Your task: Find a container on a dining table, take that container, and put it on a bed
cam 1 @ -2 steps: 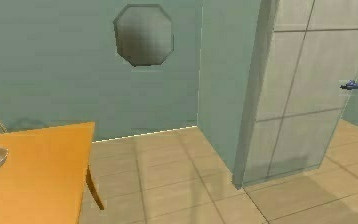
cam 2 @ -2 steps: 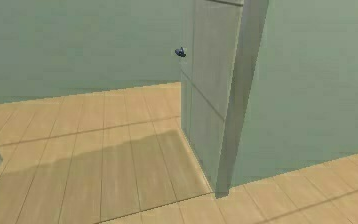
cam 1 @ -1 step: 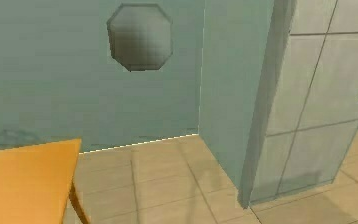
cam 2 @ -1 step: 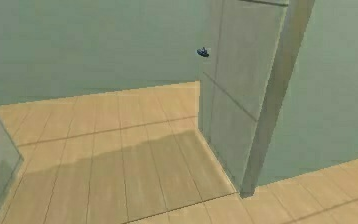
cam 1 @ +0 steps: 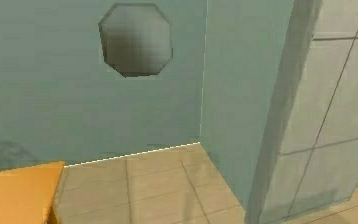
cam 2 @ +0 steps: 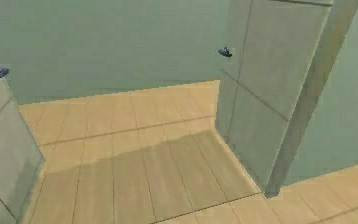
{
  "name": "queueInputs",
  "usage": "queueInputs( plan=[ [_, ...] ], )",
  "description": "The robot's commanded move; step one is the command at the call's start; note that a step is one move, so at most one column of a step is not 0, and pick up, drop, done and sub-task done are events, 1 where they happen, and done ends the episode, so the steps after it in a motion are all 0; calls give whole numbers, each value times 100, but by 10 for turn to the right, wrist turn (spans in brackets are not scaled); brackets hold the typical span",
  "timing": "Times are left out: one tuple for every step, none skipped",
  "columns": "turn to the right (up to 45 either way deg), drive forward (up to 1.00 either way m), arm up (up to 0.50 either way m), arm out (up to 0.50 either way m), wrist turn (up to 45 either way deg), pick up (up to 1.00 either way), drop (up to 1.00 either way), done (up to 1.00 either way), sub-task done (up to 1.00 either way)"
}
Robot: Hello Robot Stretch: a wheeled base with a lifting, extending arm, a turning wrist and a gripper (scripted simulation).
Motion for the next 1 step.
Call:
queueInputs(
  plan=[
    [-150, 0, 0, 0, 0, 0, 0, 0, 0]
  ],
)
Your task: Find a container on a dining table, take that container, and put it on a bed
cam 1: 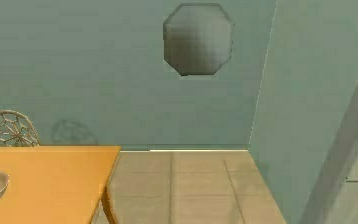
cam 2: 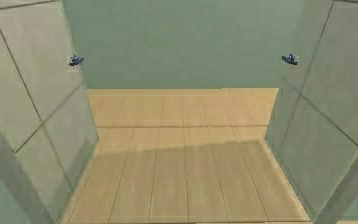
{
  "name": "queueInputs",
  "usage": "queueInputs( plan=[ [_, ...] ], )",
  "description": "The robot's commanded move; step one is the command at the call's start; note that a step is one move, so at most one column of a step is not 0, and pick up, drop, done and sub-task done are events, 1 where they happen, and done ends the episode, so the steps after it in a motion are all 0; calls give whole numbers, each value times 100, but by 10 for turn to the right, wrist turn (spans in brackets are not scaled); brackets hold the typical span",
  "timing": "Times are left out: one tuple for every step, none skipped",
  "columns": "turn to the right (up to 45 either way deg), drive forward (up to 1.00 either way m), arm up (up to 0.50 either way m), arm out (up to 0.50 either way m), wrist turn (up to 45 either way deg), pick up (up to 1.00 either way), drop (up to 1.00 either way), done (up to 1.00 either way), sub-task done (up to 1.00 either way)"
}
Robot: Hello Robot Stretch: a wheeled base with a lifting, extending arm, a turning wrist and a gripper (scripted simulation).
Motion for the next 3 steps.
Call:
queueInputs(
  plan=[
    [0, 100, 0, 0, 0, 0, 0, 0, 0],
    [-60, 0, 0, 0, 0, 0, 0, 0, 0],
    [-30, 0, 0, 0, 0, 0, 0, 0, 0]
  ],
)
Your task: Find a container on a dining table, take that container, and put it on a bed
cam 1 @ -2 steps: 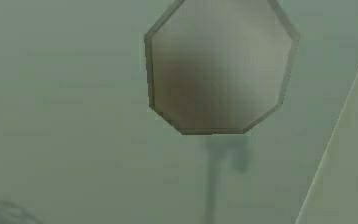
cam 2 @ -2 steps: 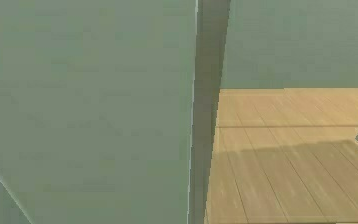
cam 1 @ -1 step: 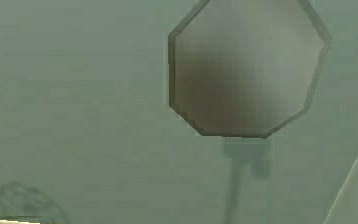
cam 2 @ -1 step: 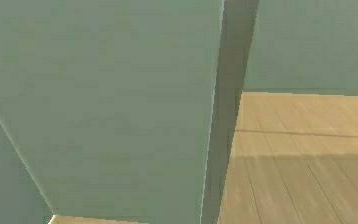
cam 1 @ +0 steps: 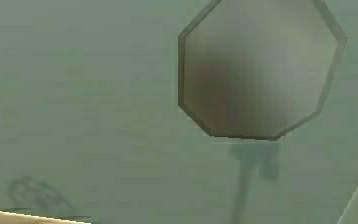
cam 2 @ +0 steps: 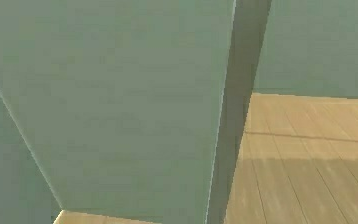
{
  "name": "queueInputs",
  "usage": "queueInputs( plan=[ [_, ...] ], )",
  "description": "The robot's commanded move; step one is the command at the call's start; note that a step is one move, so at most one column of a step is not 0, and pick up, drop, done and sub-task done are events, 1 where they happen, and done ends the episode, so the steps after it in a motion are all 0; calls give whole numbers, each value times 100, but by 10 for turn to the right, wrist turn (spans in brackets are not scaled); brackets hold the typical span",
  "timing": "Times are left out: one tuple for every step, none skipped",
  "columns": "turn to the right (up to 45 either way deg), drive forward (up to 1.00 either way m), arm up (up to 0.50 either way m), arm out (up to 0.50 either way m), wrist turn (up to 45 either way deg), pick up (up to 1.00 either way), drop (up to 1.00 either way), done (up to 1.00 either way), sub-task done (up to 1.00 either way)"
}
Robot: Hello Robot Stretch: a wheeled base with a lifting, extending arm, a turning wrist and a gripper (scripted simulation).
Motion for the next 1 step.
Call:
queueInputs(
  plan=[
    [450, 0, 0, 0, 0, 0, 0, 0, 0]
  ],
)
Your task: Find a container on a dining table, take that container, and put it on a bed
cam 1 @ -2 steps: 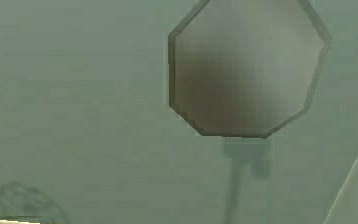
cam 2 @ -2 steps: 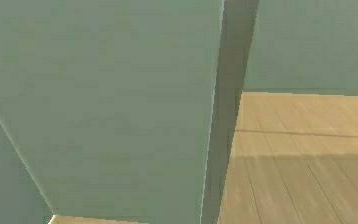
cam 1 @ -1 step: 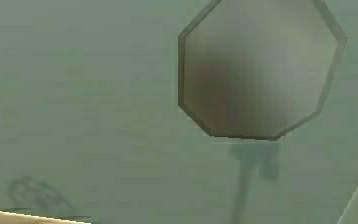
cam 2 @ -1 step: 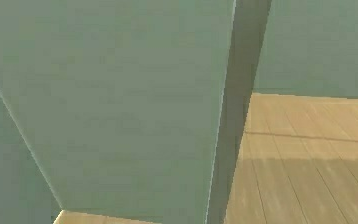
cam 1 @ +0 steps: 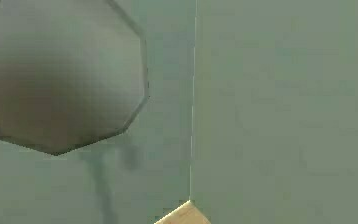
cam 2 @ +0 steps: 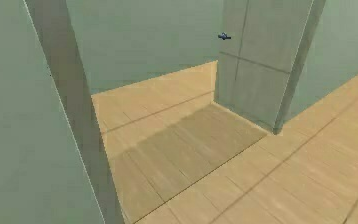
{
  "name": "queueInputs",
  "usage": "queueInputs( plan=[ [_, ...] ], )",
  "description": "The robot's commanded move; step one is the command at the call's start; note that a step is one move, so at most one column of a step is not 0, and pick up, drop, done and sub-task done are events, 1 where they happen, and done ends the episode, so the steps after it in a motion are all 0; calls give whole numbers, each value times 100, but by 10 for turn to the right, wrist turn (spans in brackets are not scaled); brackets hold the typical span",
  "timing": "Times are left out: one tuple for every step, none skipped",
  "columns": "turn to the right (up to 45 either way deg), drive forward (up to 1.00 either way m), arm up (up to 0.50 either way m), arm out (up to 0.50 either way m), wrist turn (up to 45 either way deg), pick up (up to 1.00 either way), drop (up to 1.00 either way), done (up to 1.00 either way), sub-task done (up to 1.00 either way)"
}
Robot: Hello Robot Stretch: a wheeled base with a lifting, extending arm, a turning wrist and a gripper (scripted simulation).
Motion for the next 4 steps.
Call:
queueInputs(
  plan=[
    [450, 0, 0, 0, 0, 0, 0, 0, 0],
    [60, 0, 0, 0, 0, 0, 0, 0, 0],
    [0, 5, 0, 0, 0, 0, 0, 0, 0],
    [-450, 0, 0, 0, 0, 0, 0, 0, 0]
  ],
)
